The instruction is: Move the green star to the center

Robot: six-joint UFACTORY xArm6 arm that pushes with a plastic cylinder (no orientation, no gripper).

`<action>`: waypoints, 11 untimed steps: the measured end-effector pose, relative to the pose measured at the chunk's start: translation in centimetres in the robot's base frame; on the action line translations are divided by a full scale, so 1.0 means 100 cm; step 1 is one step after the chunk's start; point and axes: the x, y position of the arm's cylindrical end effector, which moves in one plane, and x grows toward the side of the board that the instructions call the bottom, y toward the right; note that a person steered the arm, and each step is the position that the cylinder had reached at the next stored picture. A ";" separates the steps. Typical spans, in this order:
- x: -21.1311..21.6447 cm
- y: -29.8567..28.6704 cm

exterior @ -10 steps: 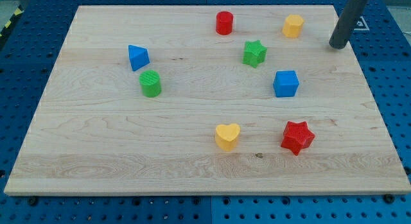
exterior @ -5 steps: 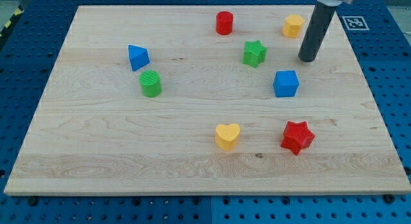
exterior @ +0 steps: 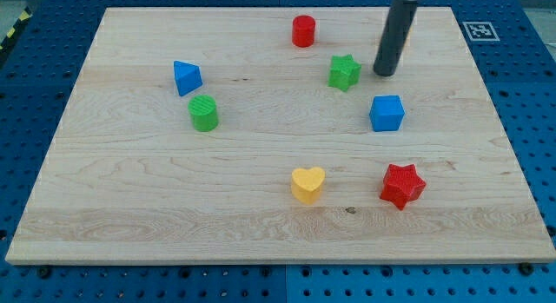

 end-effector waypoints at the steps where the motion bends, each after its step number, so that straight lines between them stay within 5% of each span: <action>1: 0.000 -0.008; 6: 0.046 -0.064; 8: 0.009 -0.076; 11: 0.058 -0.077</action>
